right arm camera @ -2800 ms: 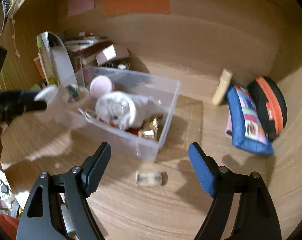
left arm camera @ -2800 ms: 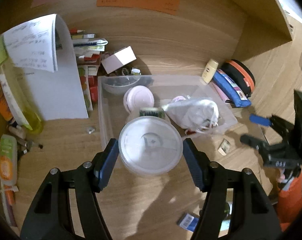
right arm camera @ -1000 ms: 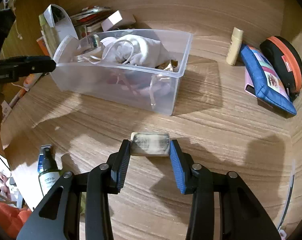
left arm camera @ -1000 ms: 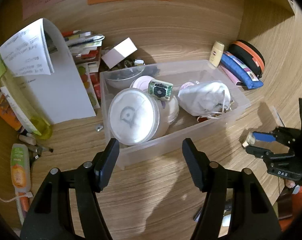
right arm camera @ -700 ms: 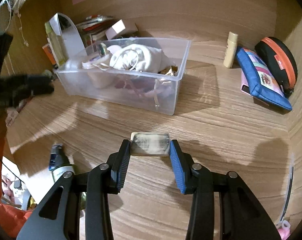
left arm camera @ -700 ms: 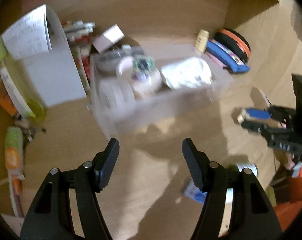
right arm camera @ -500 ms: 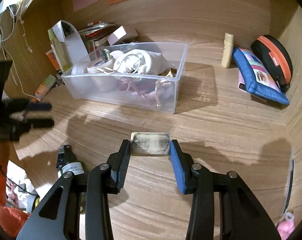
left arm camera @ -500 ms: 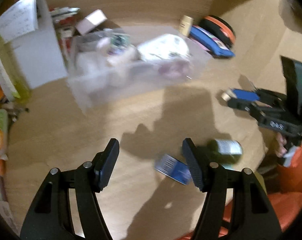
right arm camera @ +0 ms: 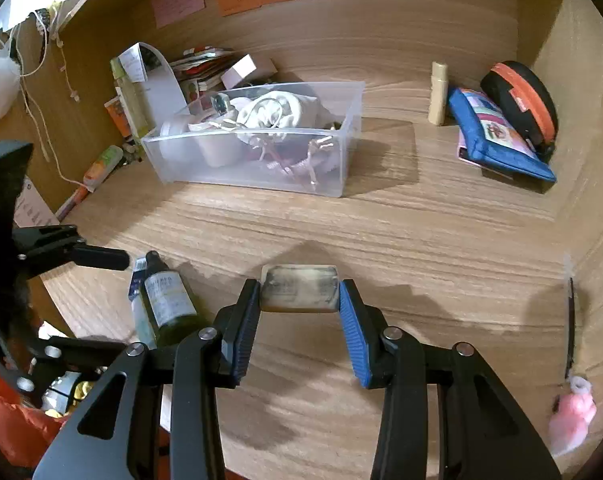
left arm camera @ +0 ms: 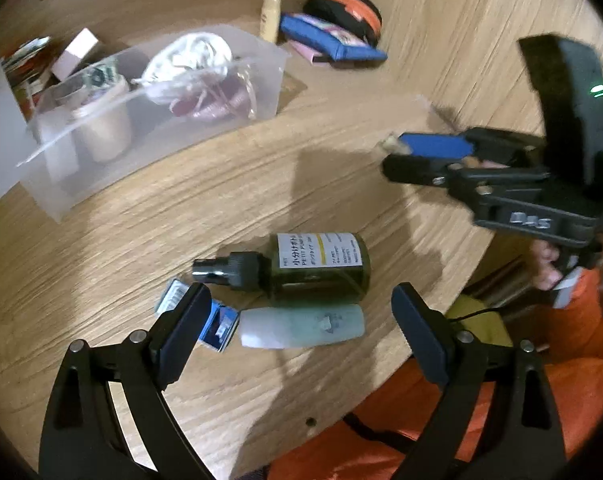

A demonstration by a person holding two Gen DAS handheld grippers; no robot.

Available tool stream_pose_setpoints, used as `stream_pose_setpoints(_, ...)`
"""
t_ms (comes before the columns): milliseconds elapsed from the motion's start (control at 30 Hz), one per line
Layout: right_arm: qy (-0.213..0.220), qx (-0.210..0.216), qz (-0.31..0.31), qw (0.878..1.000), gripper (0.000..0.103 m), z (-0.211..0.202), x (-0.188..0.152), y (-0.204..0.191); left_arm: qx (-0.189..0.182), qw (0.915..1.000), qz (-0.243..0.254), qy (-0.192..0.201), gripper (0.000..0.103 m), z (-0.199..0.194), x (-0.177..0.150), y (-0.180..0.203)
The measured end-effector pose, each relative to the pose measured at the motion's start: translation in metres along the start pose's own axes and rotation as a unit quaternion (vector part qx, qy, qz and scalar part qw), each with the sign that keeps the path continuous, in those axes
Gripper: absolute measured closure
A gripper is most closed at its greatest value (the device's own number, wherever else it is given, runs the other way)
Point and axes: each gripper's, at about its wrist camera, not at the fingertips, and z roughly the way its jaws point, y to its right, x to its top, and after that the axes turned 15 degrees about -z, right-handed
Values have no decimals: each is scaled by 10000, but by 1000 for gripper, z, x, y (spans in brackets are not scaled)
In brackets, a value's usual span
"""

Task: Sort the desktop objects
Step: 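Grasp the dark green spray bottle with the left gripper while the right holds the soap bar, then lower the spray bottle and soap bar into the clear box and open both grippers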

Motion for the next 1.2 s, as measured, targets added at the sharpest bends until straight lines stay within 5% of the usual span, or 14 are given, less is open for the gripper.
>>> stream_pose_setpoints(300,-11,-26,64,10000,66,-4,-8,6,48,9996,-267,-25,11,25,18,-4)
stream_pose_setpoints(400,-9,-25,76,10000,66,-3,-6,8,28,9996,-264,96,24,24,21,-6)
stream_pose_setpoints(533,14,-7,110,9999,66,1,0,13,97,9993,-285,239,25,21,24,-10)
stream_pose_setpoints(1200,809,97,21,9967,66,11,93,18,115,9835,-834,1603,25,-63,82,-62)
